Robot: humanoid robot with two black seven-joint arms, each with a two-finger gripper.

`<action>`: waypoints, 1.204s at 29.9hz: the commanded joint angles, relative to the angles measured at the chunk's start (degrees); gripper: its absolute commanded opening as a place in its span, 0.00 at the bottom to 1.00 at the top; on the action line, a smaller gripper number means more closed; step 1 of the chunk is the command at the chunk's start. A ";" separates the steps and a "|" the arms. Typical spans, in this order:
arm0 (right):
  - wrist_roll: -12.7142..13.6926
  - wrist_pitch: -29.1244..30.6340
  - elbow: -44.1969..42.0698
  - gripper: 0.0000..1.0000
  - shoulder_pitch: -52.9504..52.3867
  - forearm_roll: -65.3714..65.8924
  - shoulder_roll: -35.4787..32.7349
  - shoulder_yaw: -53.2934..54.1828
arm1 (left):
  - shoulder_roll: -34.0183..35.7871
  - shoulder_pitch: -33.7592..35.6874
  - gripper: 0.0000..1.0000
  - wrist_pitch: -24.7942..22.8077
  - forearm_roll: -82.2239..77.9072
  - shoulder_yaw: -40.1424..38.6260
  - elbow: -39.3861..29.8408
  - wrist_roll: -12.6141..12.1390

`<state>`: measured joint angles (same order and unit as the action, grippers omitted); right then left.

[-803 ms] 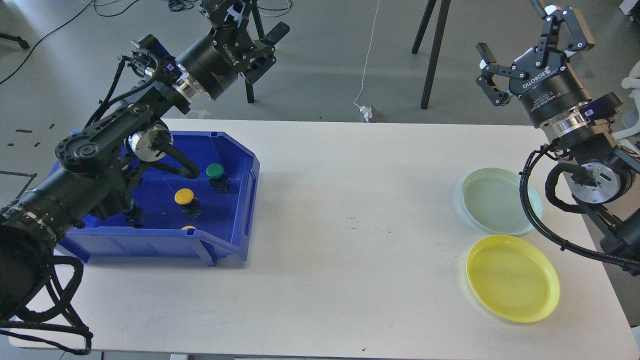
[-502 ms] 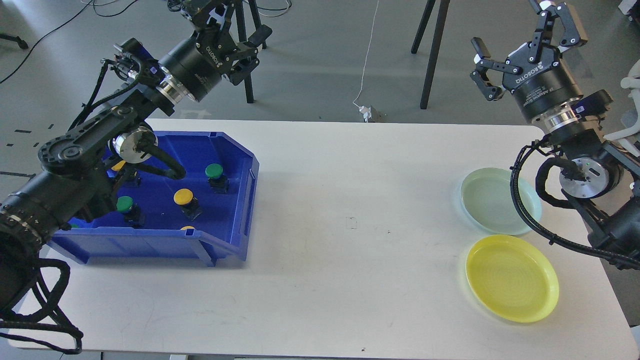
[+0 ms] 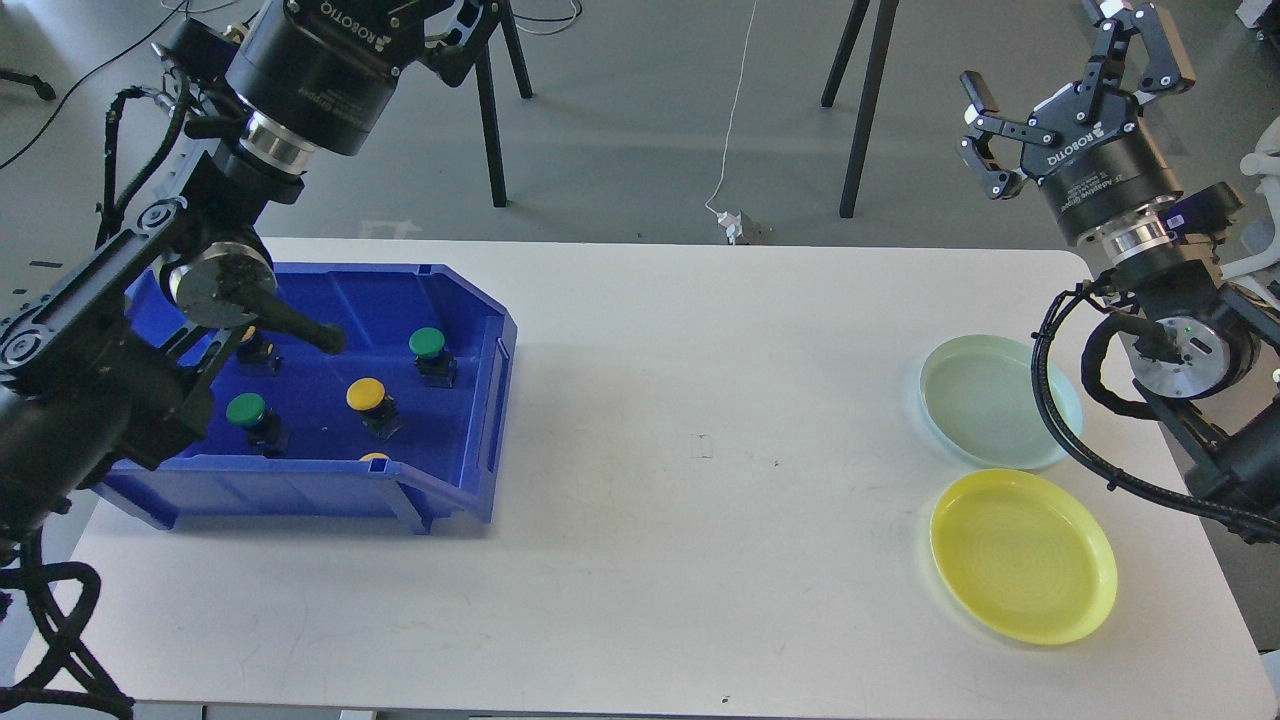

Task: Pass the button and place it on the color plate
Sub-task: 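Reach the left gripper down into the blue bin toward the yellow button, then close the left gripper on the yellow button inside the bin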

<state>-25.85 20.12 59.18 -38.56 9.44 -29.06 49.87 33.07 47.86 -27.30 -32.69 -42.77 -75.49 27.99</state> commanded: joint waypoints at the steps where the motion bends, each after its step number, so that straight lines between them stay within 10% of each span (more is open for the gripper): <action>1: 0.01 0.01 -0.12 1.00 0.07 0.06 -0.39 0.40 | 9.62 10.90 0.85 4.70 -5.35 18.01 -1.50 0.01; 11: 0.01 0.10 -0.47 1.00 0.94 0.14 -0.03 0.14 | 22.73 29.31 0.85 16.75 -37.77 54.27 -0.54 0.01; 36: 0.01 0.10 -1.97 1.00 3.76 0.14 -0.39 0.14 | 8.59 13.40 0.85 20.54 -53.09 59.82 25.03 0.01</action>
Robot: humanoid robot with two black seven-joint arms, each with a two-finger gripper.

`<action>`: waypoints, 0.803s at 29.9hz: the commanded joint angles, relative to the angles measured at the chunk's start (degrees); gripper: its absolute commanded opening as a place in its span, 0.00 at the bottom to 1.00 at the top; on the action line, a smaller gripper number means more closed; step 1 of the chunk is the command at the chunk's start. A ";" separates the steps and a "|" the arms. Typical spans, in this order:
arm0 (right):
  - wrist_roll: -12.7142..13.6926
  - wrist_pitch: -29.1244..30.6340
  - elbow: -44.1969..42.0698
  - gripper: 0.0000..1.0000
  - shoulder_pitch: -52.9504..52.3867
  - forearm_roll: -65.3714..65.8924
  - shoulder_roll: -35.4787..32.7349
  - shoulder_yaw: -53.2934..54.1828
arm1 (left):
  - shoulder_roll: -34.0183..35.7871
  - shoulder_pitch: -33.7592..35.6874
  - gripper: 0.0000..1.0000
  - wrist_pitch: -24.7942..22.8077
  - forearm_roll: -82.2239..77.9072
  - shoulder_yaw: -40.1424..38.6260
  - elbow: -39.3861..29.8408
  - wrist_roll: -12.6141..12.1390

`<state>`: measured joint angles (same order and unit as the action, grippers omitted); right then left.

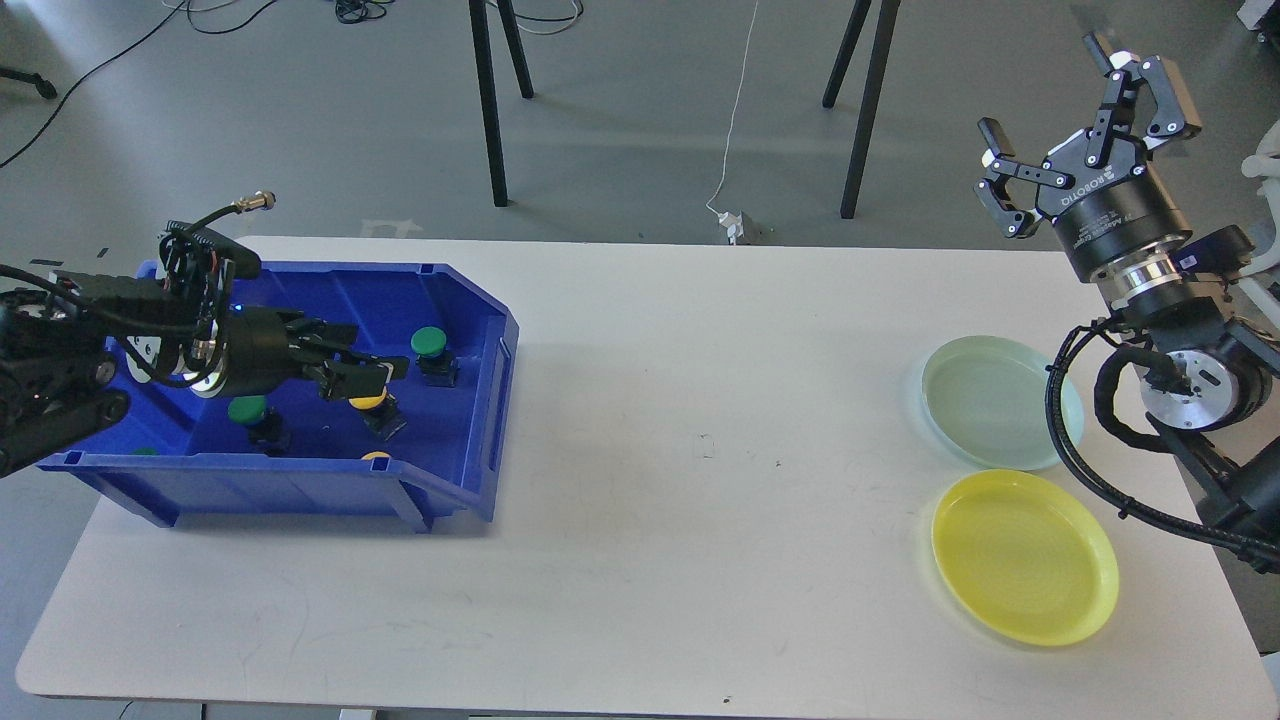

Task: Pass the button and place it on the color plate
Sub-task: 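Close the left gripper on the yellow button inside the bin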

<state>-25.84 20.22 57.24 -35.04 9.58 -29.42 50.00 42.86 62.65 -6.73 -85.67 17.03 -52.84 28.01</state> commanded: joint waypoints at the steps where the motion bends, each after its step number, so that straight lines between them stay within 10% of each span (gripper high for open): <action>1: 0.00 -0.01 -0.03 1.00 0.23 0.00 -0.02 0.01 | -1.55 -1.74 0.85 -0.04 -0.11 0.02 2.74 -0.01; 24: 0.00 -0.01 0.06 1.00 1.82 0.00 -0.73 0.10 | -6.03 -4.64 0.74 -0.65 -0.02 -0.07 9.07 -0.01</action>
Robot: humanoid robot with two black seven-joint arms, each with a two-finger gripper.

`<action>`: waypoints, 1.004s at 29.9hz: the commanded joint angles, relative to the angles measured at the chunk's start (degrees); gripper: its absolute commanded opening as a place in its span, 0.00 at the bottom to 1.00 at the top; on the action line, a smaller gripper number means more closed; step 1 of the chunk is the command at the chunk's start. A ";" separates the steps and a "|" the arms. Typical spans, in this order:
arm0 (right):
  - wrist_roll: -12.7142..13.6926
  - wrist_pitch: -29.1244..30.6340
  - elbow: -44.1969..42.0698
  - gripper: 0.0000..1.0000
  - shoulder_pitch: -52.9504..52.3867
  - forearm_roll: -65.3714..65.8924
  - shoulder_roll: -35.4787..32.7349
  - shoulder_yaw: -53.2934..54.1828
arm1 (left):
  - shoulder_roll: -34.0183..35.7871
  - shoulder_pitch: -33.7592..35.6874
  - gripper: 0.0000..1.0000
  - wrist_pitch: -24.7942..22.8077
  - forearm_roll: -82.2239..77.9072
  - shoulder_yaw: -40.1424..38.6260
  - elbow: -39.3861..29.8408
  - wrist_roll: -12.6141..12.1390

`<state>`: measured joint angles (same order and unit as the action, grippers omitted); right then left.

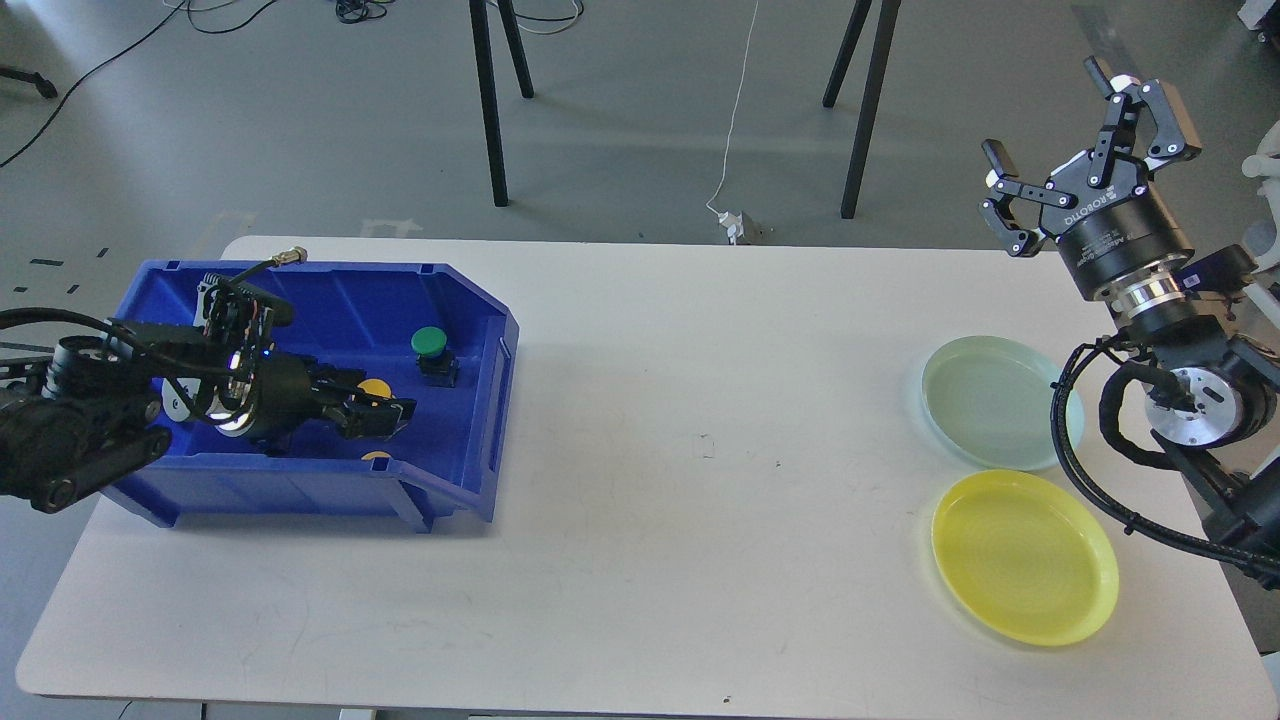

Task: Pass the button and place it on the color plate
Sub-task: 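Close the left gripper on the yellow button inside the bin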

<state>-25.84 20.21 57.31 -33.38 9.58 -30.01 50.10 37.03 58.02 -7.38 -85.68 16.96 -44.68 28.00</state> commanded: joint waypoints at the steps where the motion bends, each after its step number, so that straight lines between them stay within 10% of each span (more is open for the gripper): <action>1: 0.00 0.00 -0.01 1.00 0.16 0.00 -0.14 0.00 | -0.20 -0.01 0.71 0.00 -0.02 0.00 1.08 0.00; 19: 0.00 0.00 -0.01 1.00 0.69 0.00 -0.31 0.08 | -2.22 -0.10 0.48 0.09 -0.02 0.00 2.40 0.00; 30: -0.09 0.00 -0.01 1.00 1.48 0.00 -0.31 0.17 | -3.02 -0.45 0.66 0.00 0.69 -0.44 4.16 0.00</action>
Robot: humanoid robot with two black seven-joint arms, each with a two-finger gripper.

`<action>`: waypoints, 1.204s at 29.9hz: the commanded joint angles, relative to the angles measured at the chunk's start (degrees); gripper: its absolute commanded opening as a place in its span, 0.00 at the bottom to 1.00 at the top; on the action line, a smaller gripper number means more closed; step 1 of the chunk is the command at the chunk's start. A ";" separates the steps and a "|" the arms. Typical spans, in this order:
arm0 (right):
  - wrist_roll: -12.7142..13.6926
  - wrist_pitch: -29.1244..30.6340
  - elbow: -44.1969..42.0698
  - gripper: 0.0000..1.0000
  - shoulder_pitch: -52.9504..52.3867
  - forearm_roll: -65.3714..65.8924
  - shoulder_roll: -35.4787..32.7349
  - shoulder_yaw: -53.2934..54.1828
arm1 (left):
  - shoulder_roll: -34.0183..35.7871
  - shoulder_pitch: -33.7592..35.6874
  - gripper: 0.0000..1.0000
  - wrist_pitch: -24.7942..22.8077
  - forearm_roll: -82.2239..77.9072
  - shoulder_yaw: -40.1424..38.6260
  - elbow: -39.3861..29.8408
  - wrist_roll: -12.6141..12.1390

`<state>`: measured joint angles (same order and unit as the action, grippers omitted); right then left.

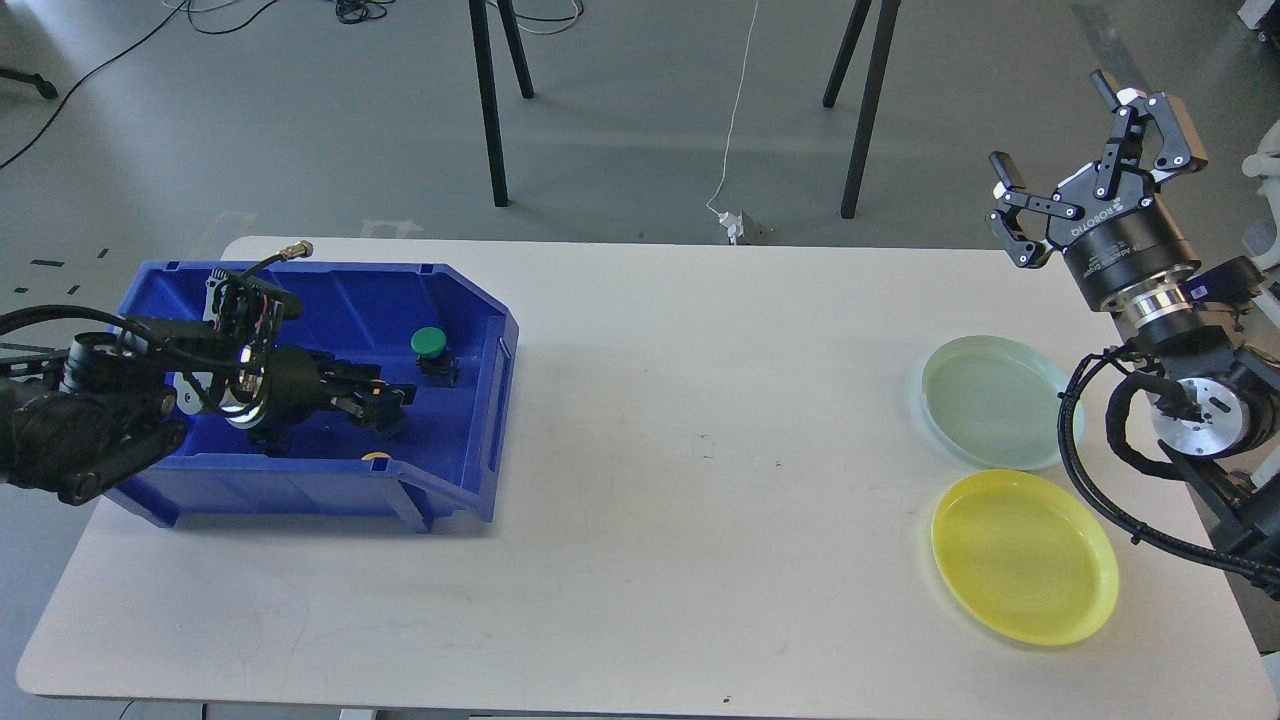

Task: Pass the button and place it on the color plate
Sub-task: 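Close the left gripper on the yellow button inside the bin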

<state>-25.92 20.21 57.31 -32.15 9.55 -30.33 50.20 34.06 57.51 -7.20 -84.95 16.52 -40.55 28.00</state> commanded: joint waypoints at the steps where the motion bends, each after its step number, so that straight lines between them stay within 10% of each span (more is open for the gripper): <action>1: -0.01 0.00 0.00 1.00 0.25 0.03 0.01 0.08 | -0.04 -0.03 0.70 -0.19 -0.04 0.00 0.12 0.00; 18: -0.01 0.00 0.09 1.00 0.34 -0.06 0.01 -0.01 | 0.13 -0.12 0.80 -0.19 -0.13 0.44 0.12 0.00; 36: -0.01 0.00 0.18 1.00 0.78 -0.06 0.01 0.08 | 0.13 -1.17 0.52 -0.36 -0.04 0.35 0.21 0.00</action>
<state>-25.93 20.21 57.48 -31.51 9.49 -30.33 50.27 34.19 56.35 -7.45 -84.99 16.89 -40.34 28.00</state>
